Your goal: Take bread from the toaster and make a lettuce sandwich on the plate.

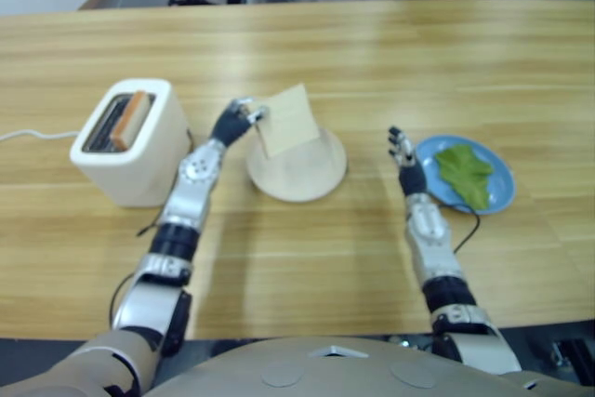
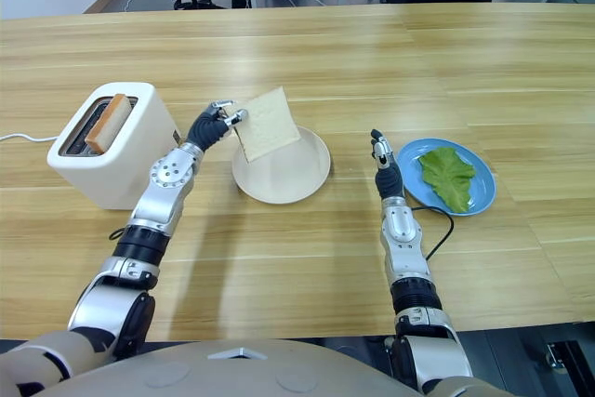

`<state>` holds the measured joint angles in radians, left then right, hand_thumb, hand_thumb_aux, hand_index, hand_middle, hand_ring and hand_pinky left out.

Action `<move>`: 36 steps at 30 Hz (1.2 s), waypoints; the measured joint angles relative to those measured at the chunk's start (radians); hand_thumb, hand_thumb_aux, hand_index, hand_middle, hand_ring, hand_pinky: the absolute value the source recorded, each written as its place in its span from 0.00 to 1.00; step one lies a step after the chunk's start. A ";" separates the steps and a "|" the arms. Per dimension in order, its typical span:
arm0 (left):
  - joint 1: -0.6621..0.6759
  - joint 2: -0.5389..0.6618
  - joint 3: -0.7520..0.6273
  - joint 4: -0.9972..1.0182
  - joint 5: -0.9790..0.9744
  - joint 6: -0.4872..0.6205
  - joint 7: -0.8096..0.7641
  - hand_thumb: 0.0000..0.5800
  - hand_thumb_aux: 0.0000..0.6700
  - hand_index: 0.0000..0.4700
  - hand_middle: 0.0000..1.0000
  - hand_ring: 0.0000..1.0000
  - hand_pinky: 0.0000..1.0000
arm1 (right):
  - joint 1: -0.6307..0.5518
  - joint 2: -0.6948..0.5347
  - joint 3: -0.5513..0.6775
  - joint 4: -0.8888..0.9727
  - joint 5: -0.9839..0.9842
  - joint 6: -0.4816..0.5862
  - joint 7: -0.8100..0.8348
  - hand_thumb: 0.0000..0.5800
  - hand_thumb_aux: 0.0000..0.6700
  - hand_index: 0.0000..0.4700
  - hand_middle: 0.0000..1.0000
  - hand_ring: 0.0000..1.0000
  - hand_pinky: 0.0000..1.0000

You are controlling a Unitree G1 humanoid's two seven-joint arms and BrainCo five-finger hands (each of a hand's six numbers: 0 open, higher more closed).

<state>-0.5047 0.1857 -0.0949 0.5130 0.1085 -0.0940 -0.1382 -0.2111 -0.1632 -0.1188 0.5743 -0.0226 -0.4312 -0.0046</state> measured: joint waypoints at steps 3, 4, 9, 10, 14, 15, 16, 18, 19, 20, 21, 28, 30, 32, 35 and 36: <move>-0.055 -0.008 -0.041 0.134 0.060 -0.039 0.032 1.00 1.00 0.98 1.00 1.00 1.00 | 0.002 0.000 0.000 0.000 0.000 0.002 0.000 0.00 0.00 0.00 0.00 0.00 0.00; -0.066 -0.010 -0.049 0.160 0.071 -0.043 0.037 1.00 1.00 0.98 1.00 1.00 1.00 | 0.002 0.000 0.002 -0.001 0.000 0.003 0.000 0.00 0.00 0.00 0.00 0.00 0.00; -0.127 -0.042 -0.115 0.346 0.136 -0.074 0.031 1.00 1.00 0.98 1.00 1.00 1.00 | 0.006 0.000 0.003 -0.002 -0.001 0.004 0.000 0.00 0.00 0.00 0.00 0.00 0.00; -0.132 -0.048 -0.134 0.373 0.151 -0.078 0.022 1.00 1.00 0.98 1.00 1.00 1.00 | 0.007 0.000 0.003 -0.002 -0.001 0.004 0.000 0.00 0.00 0.00 0.00 0.00 0.00; -0.138 -0.047 -0.189 0.421 0.201 -0.085 -0.019 1.00 1.00 0.98 1.00 1.00 1.00 | 0.008 0.000 0.003 -0.002 -0.001 0.004 0.000 0.00 0.00 0.00 0.00 0.00 0.00; -0.138 -0.044 -0.204 0.424 0.210 -0.086 -0.027 1.00 1.00 0.98 1.00 1.00 1.00 | 0.009 0.000 0.003 -0.002 -0.001 0.005 0.000 0.00 0.00 0.00 0.00 0.00 0.00; -0.138 -0.043 -0.213 0.424 0.219 -0.086 -0.038 1.00 1.00 0.98 1.00 1.00 1.00 | 0.010 0.000 0.003 -0.002 -0.001 0.005 0.000 0.00 0.00 0.00 0.00 0.00 0.00; -0.139 -0.035 -0.232 0.420 0.237 -0.087 -0.061 1.00 1.00 0.98 1.00 1.00 1.00 | 0.010 0.000 0.003 -0.002 -0.001 0.005 0.000 0.00 0.00 0.00 0.00 0.00 0.00; -0.136 -0.029 -0.243 0.412 0.245 -0.086 -0.070 1.00 1.00 0.98 1.00 1.00 1.00 | 0.010 0.000 0.003 -0.002 -0.001 0.005 0.000 0.00 0.00 0.00 0.00 0.00 0.00; -0.127 -0.023 -0.252 0.396 0.249 -0.085 -0.085 1.00 1.00 0.98 1.00 1.00 1.00 | 0.011 0.001 0.003 -0.003 -0.001 0.005 0.000 0.00 0.00 0.00 0.00 0.00 0.00; -0.115 -0.017 -0.258 0.378 0.253 -0.084 -0.095 1.00 1.00 0.98 1.00 1.00 1.00 | 0.012 0.001 0.003 -0.003 -0.001 0.005 0.000 0.00 0.00 0.00 0.00 0.00 0.00; 0.040 0.036 -0.293 0.106 0.266 -0.034 -0.200 1.00 1.00 0.98 1.00 1.00 1.00 | 0.023 0.002 0.004 -0.019 -0.001 0.009 0.001 0.00 0.00 0.00 0.00 0.00 0.00; 0.107 0.057 -0.301 -0.013 0.274 0.005 -0.232 1.00 1.00 0.98 1.00 1.00 1.00 | 0.029 0.002 0.005 -0.032 -0.001 0.011 0.002 0.00 0.00 0.00 0.00 0.00 0.00; 0.157 0.074 -0.312 -0.108 0.282 0.039 -0.256 1.00 1.00 0.98 1.00 1.00 1.00 | 0.034 0.002 0.005 -0.038 -0.001 0.012 0.003 0.00 0.00 0.00 0.00 0.00 0.00; 0.210 0.081 -0.317 -0.220 0.318 0.108 -0.244 0.76 0.51 0.50 1.00 1.00 1.00 | 0.038 0.003 0.006 -0.040 -0.001 0.016 0.003 0.00 0.00 0.00 0.00 0.00 0.00; 0.214 0.085 -0.317 -0.239 0.332 0.127 -0.232 0.18 0.09 0.09 1.00 1.00 1.00 | 0.038 0.004 0.006 -0.040 -0.001 0.017 0.004 0.00 0.00 0.00 0.00 0.00 0.00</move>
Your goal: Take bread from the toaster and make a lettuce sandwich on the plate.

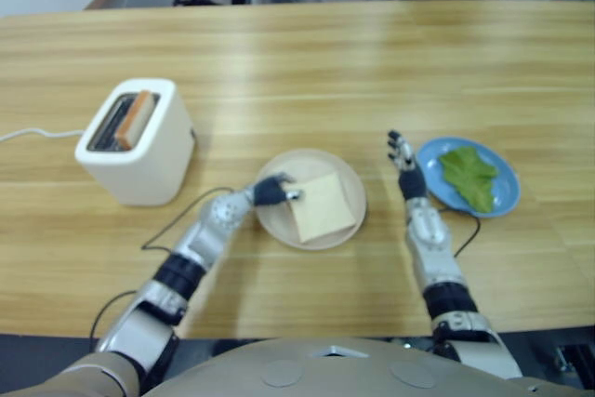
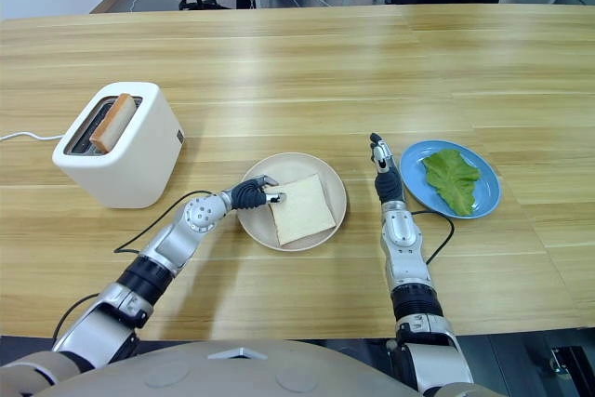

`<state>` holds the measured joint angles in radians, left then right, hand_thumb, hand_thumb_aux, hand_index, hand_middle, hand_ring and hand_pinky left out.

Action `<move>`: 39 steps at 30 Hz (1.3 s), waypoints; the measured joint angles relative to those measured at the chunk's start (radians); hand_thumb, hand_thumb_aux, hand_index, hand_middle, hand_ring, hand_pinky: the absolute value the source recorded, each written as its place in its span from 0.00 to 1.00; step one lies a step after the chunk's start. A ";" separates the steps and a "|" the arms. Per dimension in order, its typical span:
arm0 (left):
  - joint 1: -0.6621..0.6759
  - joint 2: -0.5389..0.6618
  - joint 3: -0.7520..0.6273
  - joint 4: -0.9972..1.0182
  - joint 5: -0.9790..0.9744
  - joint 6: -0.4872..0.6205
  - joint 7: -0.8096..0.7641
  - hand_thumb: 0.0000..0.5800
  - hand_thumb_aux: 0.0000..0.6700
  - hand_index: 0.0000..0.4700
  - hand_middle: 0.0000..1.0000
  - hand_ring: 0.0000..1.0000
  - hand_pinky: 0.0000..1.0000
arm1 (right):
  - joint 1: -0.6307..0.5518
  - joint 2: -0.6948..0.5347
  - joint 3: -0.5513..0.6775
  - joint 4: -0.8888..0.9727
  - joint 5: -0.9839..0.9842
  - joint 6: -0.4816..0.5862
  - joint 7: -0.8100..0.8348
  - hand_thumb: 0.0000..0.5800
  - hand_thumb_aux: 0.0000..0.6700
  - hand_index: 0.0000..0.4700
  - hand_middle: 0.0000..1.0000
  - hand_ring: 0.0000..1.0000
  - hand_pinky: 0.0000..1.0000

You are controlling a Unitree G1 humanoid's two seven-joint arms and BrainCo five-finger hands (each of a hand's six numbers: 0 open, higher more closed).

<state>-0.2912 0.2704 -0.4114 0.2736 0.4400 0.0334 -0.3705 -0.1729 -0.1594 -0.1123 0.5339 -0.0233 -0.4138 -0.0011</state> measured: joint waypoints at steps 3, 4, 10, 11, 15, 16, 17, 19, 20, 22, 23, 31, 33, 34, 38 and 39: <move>0.031 0.033 0.018 -0.117 0.059 0.073 0.034 0.00 0.00 0.00 0.00 0.00 0.00 | 0.007 0.000 0.000 -0.004 0.000 0.002 0.002 0.00 0.00 0.00 0.00 0.00 0.00; 0.042 0.038 0.027 -0.155 0.070 0.088 0.039 0.00 0.00 0.00 0.00 0.00 0.00 | 0.011 0.000 0.000 -0.005 0.000 0.003 0.003 0.00 0.00 0.00 0.00 0.00 0.00; 0.070 0.047 0.077 -0.420 0.165 0.161 0.118 0.00 0.00 0.00 0.00 0.00 0.00 | 0.015 0.001 0.002 -0.013 0.000 0.007 0.014 0.00 0.00 0.00 0.00 0.00 0.00; 0.069 0.059 0.088 -0.445 0.187 0.161 0.138 0.00 0.00 0.00 0.00 0.00 0.00 | 0.015 0.001 0.001 -0.014 0.000 0.007 0.016 0.00 0.00 0.00 0.00 0.00 0.00; 0.069 0.069 0.135 -0.521 0.234 0.160 0.205 0.00 0.00 0.00 0.00 0.00 0.00 | 0.017 0.001 0.001 -0.024 0.000 0.008 0.017 0.00 0.00 0.00 0.00 0.00 0.00; 0.071 0.069 0.145 -0.540 0.235 0.157 0.219 0.00 0.00 0.00 0.00 0.00 0.00 | 0.017 0.001 0.002 -0.027 0.000 0.008 0.018 0.00 0.00 0.00 0.00 0.00 0.00; 0.075 0.068 0.159 -0.562 0.235 0.152 0.231 0.00 0.00 0.00 0.00 0.00 0.00 | 0.017 0.001 0.002 -0.030 0.000 0.009 0.018 0.00 0.00 0.00 0.00 0.00 0.00; 0.085 0.056 0.200 -0.609 0.217 0.134 0.264 0.00 0.00 0.00 0.00 0.00 0.00 | 0.030 -0.008 0.003 -0.063 -0.012 0.008 0.016 0.00 0.00 0.00 0.00 0.00 0.00; 0.088 0.051 0.212 -0.619 0.211 0.130 0.270 0.00 0.00 0.00 0.00 0.00 0.00 | 0.037 -0.012 0.004 -0.076 -0.020 0.006 0.015 0.00 0.00 0.00 0.00 0.00 0.00; 0.097 0.006 0.268 -0.620 0.109 0.090 0.282 0.00 0.00 0.00 0.00 0.00 0.00 | 0.082 -0.063 0.012 -0.170 -0.099 0.001 -0.012 0.00 0.00 0.00 0.00 0.00 0.00; 0.105 -0.021 0.293 -0.603 0.046 0.063 0.284 0.00 0.00 0.00 0.00 0.00 0.00 | 0.105 -0.111 0.011 -0.235 -0.164 0.002 -0.036 0.00 0.00 0.00 0.00 0.00 0.00; 0.145 -0.152 0.458 -0.296 -0.343 -0.074 0.255 0.00 0.00 0.00 0.00 0.00 0.00 | 0.138 -0.722 -0.092 -0.350 -0.813 0.225 -0.260 0.00 0.00 0.00 0.00 0.00 0.00; 0.149 -0.152 0.460 -0.275 -0.353 -0.097 0.260 0.00 0.00 0.00 0.00 0.00 0.00 | 0.113 -0.786 -0.048 -0.231 -0.891 0.268 -0.273 0.00 0.00 0.00 0.00 0.00 0.00; 0.151 -0.152 0.459 -0.269 -0.357 -0.106 0.261 0.00 0.00 0.00 0.00 0.00 0.00 | 0.092 -0.807 -0.008 -0.161 -0.922 0.279 -0.280 0.00 0.00 0.00 0.00 0.00 0.00; 0.152 -0.154 0.449 -0.264 -0.358 -0.127 0.263 0.00 0.00 0.00 0.00 0.00 0.00 | -0.024 -0.831 0.150 0.106 -1.005 0.296 -0.313 0.00 0.00 0.00 0.00 0.00 0.00; 0.152 -0.155 0.444 -0.263 -0.358 -0.129 0.263 0.00 0.00 0.00 0.00 0.00 0.00 | -0.070 -0.830 0.196 0.174 -1.017 0.291 -0.321 0.00 0.00 0.00 0.00 0.00 0.00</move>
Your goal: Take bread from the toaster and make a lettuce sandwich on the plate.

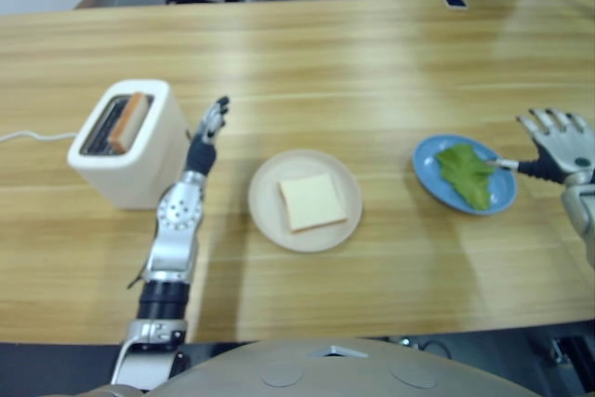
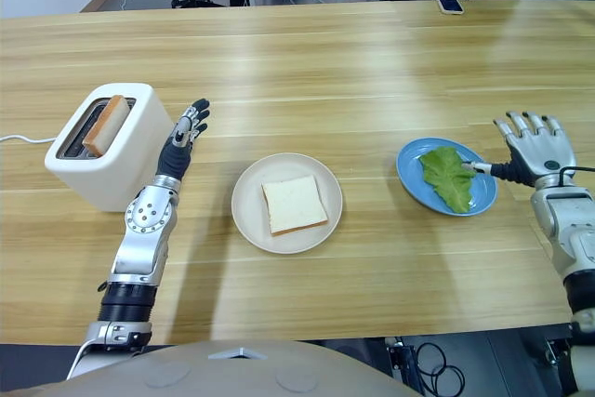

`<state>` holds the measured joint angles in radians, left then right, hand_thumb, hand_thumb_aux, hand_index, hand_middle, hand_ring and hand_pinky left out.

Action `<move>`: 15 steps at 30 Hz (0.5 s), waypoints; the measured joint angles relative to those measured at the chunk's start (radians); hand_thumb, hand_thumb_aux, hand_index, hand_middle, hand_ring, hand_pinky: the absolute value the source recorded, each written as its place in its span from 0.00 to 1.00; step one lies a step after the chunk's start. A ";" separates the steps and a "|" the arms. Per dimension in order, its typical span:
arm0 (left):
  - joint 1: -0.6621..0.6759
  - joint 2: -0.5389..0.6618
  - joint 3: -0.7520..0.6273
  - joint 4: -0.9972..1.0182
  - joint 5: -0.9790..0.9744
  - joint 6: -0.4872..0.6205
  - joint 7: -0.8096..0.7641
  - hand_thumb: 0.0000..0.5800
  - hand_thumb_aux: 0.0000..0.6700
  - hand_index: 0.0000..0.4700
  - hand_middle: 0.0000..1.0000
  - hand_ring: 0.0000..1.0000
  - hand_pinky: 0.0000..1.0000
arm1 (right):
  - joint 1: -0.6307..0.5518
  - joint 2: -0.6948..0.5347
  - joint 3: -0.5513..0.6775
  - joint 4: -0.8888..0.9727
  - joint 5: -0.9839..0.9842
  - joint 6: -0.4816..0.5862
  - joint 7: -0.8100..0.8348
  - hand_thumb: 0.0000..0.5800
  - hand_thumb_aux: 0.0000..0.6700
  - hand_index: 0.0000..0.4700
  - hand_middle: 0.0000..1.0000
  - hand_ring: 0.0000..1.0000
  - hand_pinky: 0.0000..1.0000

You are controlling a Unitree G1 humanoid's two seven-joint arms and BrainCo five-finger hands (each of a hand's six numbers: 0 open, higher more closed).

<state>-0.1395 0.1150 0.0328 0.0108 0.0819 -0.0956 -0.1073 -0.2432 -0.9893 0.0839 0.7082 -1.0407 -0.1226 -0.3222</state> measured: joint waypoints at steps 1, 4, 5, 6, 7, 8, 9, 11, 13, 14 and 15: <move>-0.001 -0.002 -0.005 0.001 0.000 0.000 0.000 0.00 0.00 0.00 0.00 0.00 0.00 | -0.023 0.001 0.024 0.036 -0.008 -0.001 -0.002 0.00 0.00 0.00 0.00 0.00 0.00; -0.003 -0.005 -0.018 0.004 0.003 -0.001 0.002 0.00 0.00 0.00 0.00 0.00 0.00 | -0.125 0.030 0.120 0.164 -0.017 -0.022 -0.021 0.00 0.00 0.00 0.00 0.00 0.00; -0.004 -0.005 -0.022 0.005 0.004 -0.001 0.003 0.00 0.00 0.00 0.00 0.00 0.00 | -0.141 0.042 0.137 0.186 -0.017 -0.026 -0.026 0.00 0.00 0.00 0.00 0.00 0.00; -0.004 -0.005 -0.027 0.006 0.005 -0.001 0.004 0.00 0.00 0.00 0.00 0.00 0.00 | -0.161 0.055 0.163 0.214 -0.018 -0.033 -0.034 0.00 0.00 0.00 0.00 0.00 0.00; -0.004 -0.005 -0.029 0.008 0.007 -0.001 0.006 0.00 0.00 0.00 0.00 0.00 0.00 | -0.179 0.068 0.189 0.242 -0.018 -0.039 -0.039 0.00 0.00 0.00 0.00 0.00 0.00; -0.004 -0.005 -0.030 0.010 0.009 -0.001 0.006 0.00 0.00 0.00 0.00 0.00 0.00 | -0.191 0.078 0.202 0.264 -0.018 -0.042 -0.045 0.00 0.00 0.00 0.00 0.00 0.00; -0.004 -0.004 -0.031 0.014 0.010 -0.001 0.008 0.00 0.00 0.00 0.00 0.00 0.00 | -0.211 0.087 0.232 0.298 -0.017 -0.045 -0.055 0.00 0.00 0.00 0.00 0.00 0.00; -0.004 -0.004 -0.032 0.018 0.013 -0.001 0.009 0.00 0.00 0.00 0.00 0.00 0.00 | -0.230 0.096 0.260 0.331 -0.014 -0.047 -0.068 0.00 0.00 0.00 0.00 0.00 0.00; -0.004 -0.003 -0.034 0.022 0.017 -0.001 0.010 0.00 0.00 0.00 0.00 0.00 0.00 | -0.247 0.104 0.280 0.357 -0.007 -0.049 -0.080 0.00 0.00 0.00 0.00 0.00 0.00; -0.004 -0.003 -0.034 0.026 0.019 -0.001 0.010 0.00 0.00 0.00 0.00 0.00 0.00 | -0.253 0.106 0.290 0.366 -0.005 -0.050 -0.085 0.00 0.00 0.00 0.00 0.00 0.00; -0.004 -0.003 -0.034 0.029 0.020 -0.001 0.010 0.00 0.00 0.00 0.00 0.00 0.00 | -0.257 0.108 0.301 0.375 -0.004 -0.051 -0.089 0.00 0.00 0.00 0.00 0.00 0.00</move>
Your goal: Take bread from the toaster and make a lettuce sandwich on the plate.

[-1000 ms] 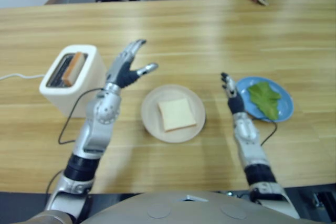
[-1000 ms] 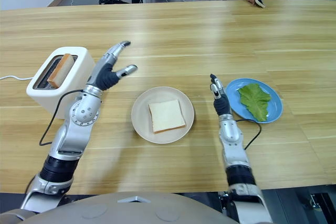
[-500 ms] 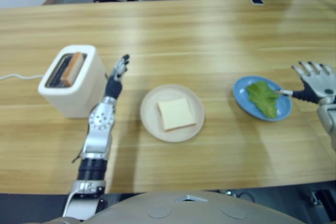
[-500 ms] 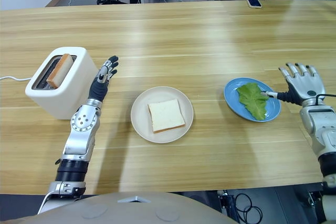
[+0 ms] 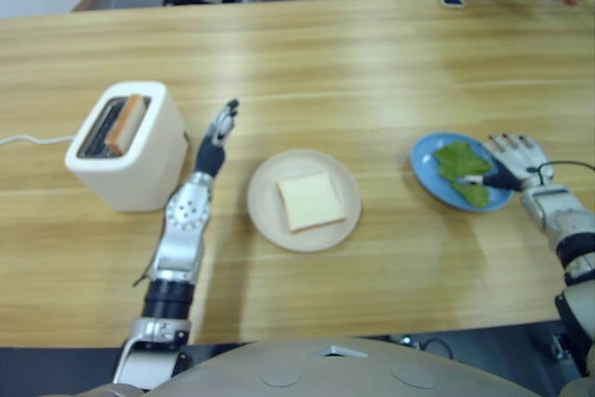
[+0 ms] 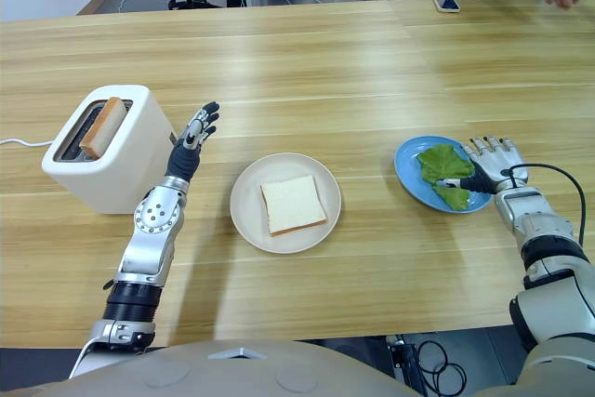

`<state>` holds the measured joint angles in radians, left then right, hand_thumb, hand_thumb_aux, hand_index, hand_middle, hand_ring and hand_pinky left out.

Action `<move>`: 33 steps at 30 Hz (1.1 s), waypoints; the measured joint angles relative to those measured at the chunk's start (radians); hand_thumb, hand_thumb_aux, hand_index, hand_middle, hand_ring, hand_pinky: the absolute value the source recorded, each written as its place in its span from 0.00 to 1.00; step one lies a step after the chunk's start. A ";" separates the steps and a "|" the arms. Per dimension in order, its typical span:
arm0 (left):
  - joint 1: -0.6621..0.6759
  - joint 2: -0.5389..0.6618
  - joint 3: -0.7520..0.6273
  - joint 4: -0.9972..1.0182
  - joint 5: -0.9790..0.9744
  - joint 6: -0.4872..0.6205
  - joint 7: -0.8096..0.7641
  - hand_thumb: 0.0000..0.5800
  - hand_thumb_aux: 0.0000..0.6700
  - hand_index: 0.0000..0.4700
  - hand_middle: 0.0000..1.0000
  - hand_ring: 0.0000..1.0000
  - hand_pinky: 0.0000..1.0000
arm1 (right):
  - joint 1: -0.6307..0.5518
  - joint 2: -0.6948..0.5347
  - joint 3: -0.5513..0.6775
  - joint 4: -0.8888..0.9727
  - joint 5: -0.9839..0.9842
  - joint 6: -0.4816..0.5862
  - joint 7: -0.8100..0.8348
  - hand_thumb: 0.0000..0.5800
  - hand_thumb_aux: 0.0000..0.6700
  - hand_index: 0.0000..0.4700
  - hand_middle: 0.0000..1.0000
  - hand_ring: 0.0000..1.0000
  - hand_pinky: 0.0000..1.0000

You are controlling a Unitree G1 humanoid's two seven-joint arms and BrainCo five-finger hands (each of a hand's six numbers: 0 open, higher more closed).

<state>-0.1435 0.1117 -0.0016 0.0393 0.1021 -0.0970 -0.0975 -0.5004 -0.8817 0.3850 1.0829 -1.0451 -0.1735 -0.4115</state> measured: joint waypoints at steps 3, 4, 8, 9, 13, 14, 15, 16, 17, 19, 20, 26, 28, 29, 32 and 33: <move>0.000 0.000 -0.001 0.003 0.006 0.000 0.001 0.00 0.00 0.00 0.00 0.00 0.00 | -0.014 0.013 0.024 0.020 0.001 -0.002 -0.010 0.00 0.00 0.00 0.00 0.00 0.00; 0.001 0.000 -0.001 0.003 0.007 0.000 0.002 0.00 0.00 0.00 0.00 0.00 0.00 | -0.015 0.018 0.041 0.027 0.002 -0.002 -0.013 0.00 0.00 0.00 0.00 0.00 0.00; 0.004 0.000 -0.004 0.003 0.011 0.000 0.002 0.00 0.00 0.00 0.00 0.00 0.00 | -0.015 0.054 0.083 0.070 0.004 0.001 -0.021 0.00 0.00 0.00 0.00 0.00 0.00; 0.004 0.000 -0.006 0.003 0.011 0.000 0.002 0.00 0.00 0.00 0.00 0.00 0.00 | -0.015 0.062 0.091 0.082 0.006 0.003 -0.025 0.00 0.00 0.00 0.00 0.00 0.00; 0.006 0.000 -0.012 0.001 0.011 0.000 0.002 0.00 0.00 0.00 0.00 0.00 0.00 | -0.018 0.077 0.103 0.114 0.022 0.019 -0.039 0.00 0.00 0.00 0.00 0.00 0.00; 0.007 0.000 -0.013 0.000 0.011 0.000 0.002 0.00 0.00 0.00 0.00 0.00 0.00 | -0.019 0.084 0.112 0.124 0.024 0.024 -0.044 0.00 0.00 0.00 0.00 0.00 0.00; 0.007 0.000 -0.015 -0.001 0.011 0.000 0.002 0.00 0.00 0.00 0.00 0.00 0.00 | -0.019 0.091 0.119 0.130 0.031 0.029 -0.049 0.00 0.00 0.00 0.00 0.00 0.00; 0.007 0.000 -0.018 -0.002 0.011 0.000 0.002 0.00 0.00 0.00 0.00 0.00 0.00 | -0.019 0.096 0.123 0.136 0.039 0.031 -0.054 0.00 0.00 0.00 0.00 0.00 0.00; 0.007 0.000 -0.021 -0.003 0.011 0.000 0.002 0.00 0.00 0.00 0.00 0.00 0.00 | -0.019 0.098 0.125 0.140 0.042 0.032 -0.056 0.07 0.04 0.03 0.00 0.00 0.00; 0.007 0.000 -0.021 -0.003 0.011 0.000 0.002 0.00 0.00 0.00 0.00 0.00 0.00 | -0.019 0.101 0.129 0.146 0.051 0.030 -0.059 0.83 0.59 0.58 0.00 0.00 0.00; 0.008 0.000 -0.021 -0.003 0.011 0.000 0.002 0.00 0.00 0.00 0.00 0.00 0.00 | -0.019 0.103 0.130 0.148 0.059 0.026 -0.061 0.85 0.61 0.60 0.00 0.00 0.00; 0.010 0.000 -0.023 -0.004 0.011 0.000 0.002 0.00 0.00 0.00 0.00 0.00 0.00 | -0.033 0.106 0.151 0.145 0.079 0.019 -0.071 0.98 0.85 0.83 0.00 0.00 0.00; 0.014 0.000 -0.023 -0.004 0.011 0.000 0.002 0.00 0.00 0.00 0.00 0.00 0.00 | -0.036 0.106 0.159 0.143 0.085 0.015 -0.072 0.99 0.90 0.88 0.00 0.00 0.00; 0.015 0.000 -0.024 -0.004 0.011 0.000 0.002 0.00 0.00 0.00 0.00 0.00 0.00 | -0.037 0.106 0.161 0.143 0.087 0.013 -0.072 0.99 0.90 0.88 0.00 0.00 0.00; 0.016 0.000 -0.026 -0.004 0.011 0.000 0.002 0.00 0.00 0.00 0.00 0.00 0.00 | -0.037 0.106 0.164 0.143 0.103 0.008 -0.074 0.99 0.92 0.90 0.00 0.00 0.00; 0.016 0.000 -0.028 -0.004 0.011 0.000 0.002 0.00 0.00 0.00 0.00 0.00 0.00 | -0.037 0.106 0.164 0.143 0.107 0.007 -0.075 1.00 0.96 0.94 0.00 0.00 0.00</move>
<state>-0.1276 0.1121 -0.0300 0.0354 0.1132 -0.0969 -0.0954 -0.5371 -0.7760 0.5489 1.2260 -0.9377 -0.1661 -0.4863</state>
